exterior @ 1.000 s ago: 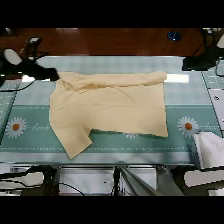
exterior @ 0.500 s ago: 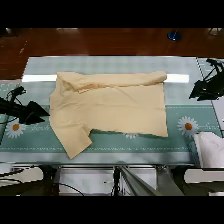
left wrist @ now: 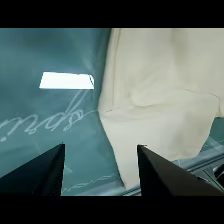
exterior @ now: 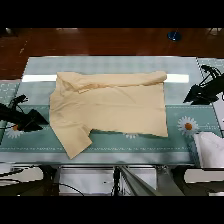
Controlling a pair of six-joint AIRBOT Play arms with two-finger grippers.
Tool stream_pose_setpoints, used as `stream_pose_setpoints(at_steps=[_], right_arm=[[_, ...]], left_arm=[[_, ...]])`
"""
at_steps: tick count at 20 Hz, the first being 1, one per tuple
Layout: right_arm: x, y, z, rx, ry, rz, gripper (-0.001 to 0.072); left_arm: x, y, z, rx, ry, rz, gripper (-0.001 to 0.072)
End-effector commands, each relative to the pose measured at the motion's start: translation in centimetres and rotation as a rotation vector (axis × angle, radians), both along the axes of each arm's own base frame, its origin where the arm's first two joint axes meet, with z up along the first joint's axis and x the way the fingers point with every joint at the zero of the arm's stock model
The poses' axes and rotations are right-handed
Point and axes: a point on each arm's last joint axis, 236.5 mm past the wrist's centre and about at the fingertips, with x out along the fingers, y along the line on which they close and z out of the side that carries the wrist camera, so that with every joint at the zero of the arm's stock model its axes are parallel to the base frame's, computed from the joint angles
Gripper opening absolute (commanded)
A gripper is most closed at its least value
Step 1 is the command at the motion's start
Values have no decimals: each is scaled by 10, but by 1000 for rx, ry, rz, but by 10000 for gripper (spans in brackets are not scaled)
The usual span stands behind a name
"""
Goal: Fold the shirts.
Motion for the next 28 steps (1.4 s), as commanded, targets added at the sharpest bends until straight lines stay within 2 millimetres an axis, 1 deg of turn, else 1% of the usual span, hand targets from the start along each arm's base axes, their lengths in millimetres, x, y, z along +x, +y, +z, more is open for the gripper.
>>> stream_pose_setpoints(at_steps=[1, 3, 4, 7, 9, 10, 11, 12, 13, 17, 18, 19, 21, 23, 26, 27, 28], right_arm=[[2, 4, 1, 19, -10, -2, 465], [3, 7, 2, 34, -16, -5, 460], [4, 9, 3, 40, -18, -6, 429], [3, 14, 5, 64, -14, -5, 429], [2, 14, 5, 65, -12, -4, 429], [3, 14, 6, 63, -15, -4, 429], [3, 14, 7, 62, -17, -4, 429], [3, 14, 8, 61, -20, -3, 429], [2, 13, 9, 58, -23, -1, 429], [-7, 7, 18, 48, -26, 23, 437], [-14, 5, 19, 62, -14, 9, 445], [-21, 2, 19, 87, -1, -18, 488], [-44, 7, 14, 178, 26, -93, 497], [-72, 16, -3, 248, 52, -164, 497], [-108, 34, -37, 281, 83, -212, 503], [-117, 44, -48, 297, 95, -226, 576], [-122, 54, -55, 326, 104, -242, 584]], left_arm=[[18, -4, -7, 19, -73, -12, 548], [20, -16, -14, 0, -61, -48, 548], [19, -22, -19, -7, -50, -70, 547], [23, -39, -29, -19, -39, -107, 547], [24, -45, -34, -26, -32, -116, 544], [23, -47, -37, -32, -21, -122, 507], [20, -49, -38, -41, -9, -127, 325], [19, -49, -39, -43, -3, -129, 83], [20, -48, -39, -40, -9, -125, 34], [21, -43, -36, -40, -13, -113, 33], [21, -43, -35, -43, -16, -117, 33], [19, -43, -34, -48, -16, -122, 32], [18, -44, -31, -53, -20, -134, 33], [18, -44, -31, -55, -21, -137, 33], [18, -45, -31, -56, -25, -143, 33], [17, -45, -31, -58, -25, -146, 32], [17, -45, -30, -59, -25, -148, 33]])
